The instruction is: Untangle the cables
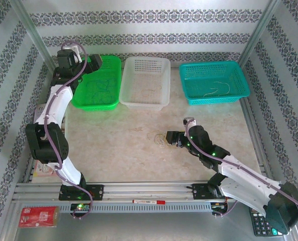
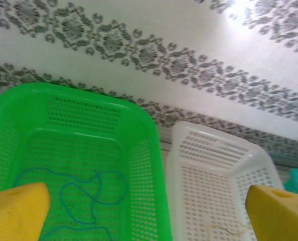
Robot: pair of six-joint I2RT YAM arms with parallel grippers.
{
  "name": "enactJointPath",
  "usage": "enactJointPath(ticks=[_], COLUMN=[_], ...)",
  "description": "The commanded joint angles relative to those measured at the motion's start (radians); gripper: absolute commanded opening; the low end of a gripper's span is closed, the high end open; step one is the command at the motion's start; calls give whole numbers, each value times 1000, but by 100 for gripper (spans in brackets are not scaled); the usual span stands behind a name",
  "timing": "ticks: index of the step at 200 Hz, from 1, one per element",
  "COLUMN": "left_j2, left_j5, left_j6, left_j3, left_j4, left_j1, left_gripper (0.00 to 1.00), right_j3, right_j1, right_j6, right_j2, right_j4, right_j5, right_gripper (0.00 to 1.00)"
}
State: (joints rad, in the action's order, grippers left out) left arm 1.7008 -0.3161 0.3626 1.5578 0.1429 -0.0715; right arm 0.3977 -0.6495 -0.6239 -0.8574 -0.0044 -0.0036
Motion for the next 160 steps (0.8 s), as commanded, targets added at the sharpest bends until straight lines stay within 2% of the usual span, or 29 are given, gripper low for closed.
enactJointPath(ticks=[1,30,49,69,105,127,160], left_j2=[-94,-198,-300,-423,-592,-579,-458], left_j5=[-124,-192,-196,-143,30,75,60], left_j6=[69,142,179,217,356,410,408], left_j3=[35,-91,-244,-424,-749,-855,-840], left_j4=[52,63,34,1,-128,-201,-224], left_j1=[7,52,126,239,463,557,623], left_gripper=[100,100,100,100,100,100,100], right_j3=[36,49,65,84,99,120,139], right_j1=[12,11,9,5,-18,-25,-36], right_j6=[42,70,92,110,129,144,149], right_j2=[-43,-120,-170,-218,-314,-395,-506], right_j4=[0,23,29,32,61,82,134], right_j5=[-39,-73,-97,-122,-102,-92,-77], right_gripper=[72,72,72,72,72,73,72])
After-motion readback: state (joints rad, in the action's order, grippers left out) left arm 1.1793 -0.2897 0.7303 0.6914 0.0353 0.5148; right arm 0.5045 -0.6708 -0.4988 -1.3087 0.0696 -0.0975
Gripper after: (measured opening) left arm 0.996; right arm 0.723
